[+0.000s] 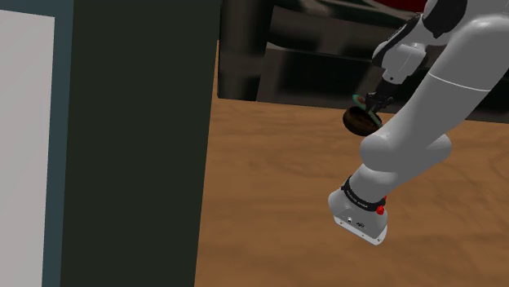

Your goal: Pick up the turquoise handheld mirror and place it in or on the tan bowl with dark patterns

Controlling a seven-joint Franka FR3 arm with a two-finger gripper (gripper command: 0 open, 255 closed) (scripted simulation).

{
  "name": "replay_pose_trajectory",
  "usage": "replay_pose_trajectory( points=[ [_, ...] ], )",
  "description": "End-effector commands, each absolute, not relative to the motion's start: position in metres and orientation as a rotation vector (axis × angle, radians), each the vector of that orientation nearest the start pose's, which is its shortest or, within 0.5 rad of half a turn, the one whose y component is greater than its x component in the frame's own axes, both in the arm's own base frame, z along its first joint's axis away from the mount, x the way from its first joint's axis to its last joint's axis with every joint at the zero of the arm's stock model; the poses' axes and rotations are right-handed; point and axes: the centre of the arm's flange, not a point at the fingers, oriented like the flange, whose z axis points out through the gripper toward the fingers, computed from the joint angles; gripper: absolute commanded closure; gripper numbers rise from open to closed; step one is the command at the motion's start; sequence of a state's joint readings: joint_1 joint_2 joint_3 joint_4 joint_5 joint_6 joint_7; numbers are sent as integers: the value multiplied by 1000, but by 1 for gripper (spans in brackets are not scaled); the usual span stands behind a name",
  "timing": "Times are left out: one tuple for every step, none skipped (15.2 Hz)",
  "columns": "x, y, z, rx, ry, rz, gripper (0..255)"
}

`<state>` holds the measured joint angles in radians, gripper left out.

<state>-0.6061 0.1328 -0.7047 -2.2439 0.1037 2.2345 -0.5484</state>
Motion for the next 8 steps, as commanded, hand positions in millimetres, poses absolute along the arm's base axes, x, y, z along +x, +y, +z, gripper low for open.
replay_pose_trajectory(
  points=[
    [140,-515,314,-2870,1267,17,255],
    [140,-515,309,-2870,1267,17,255],
    [140,-515,304,-2870,1267,17,255],
    [140,-515,298,-2870,1267,17,255],
    [140,-515,293,-2870,1267,17,255],
    [140,-515,288,-2870,1267,17,255],
    [140,-515,283,-2870,1267,17,255],
    [140,-515,277,-2870,1267,17,255]
  ],
)
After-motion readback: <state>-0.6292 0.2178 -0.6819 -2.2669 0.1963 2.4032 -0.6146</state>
